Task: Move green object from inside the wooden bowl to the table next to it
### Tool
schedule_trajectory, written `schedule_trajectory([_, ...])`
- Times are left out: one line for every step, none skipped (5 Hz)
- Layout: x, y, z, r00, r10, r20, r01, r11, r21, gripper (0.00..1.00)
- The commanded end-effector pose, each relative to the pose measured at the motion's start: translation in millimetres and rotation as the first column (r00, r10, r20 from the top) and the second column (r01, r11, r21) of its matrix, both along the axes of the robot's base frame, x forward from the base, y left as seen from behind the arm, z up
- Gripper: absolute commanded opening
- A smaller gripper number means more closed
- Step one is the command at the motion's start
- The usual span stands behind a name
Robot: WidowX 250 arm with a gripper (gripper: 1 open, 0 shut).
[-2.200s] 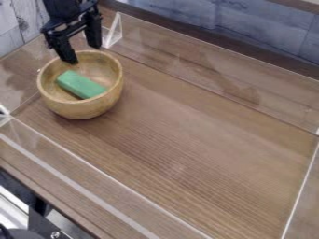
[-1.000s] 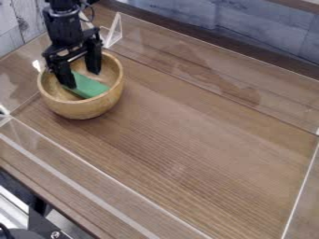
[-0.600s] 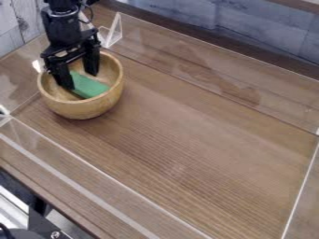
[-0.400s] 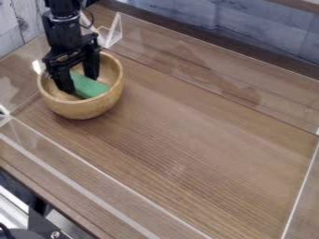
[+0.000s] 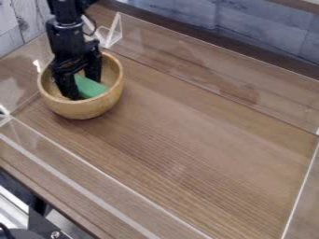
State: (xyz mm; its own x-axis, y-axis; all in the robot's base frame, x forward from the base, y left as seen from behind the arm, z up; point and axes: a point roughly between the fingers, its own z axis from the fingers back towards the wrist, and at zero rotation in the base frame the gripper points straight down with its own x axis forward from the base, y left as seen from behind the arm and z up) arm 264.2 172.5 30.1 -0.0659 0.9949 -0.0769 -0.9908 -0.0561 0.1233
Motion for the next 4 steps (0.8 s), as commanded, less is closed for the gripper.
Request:
schedule_trajectory([18.4, 11.0, 15.5, 0.999, -0.011, 0.03, 0.01, 1.0, 0.026, 1.0])
schedule_trajectory([9.1, 1.6, 4.4, 0.999, -0.03, 0.011, 0.03, 1.0, 0.006, 1.0])
schedule_trajectory([-1.2, -7.7, -3.2, 0.999, -0.052, -0.008, 0.052, 0.998, -0.019, 0.0])
schedule_trajectory([-5.3, 7.0, 7.2, 0.999, -0.037, -0.024, 0.036, 0.998, -0.048, 1.0])
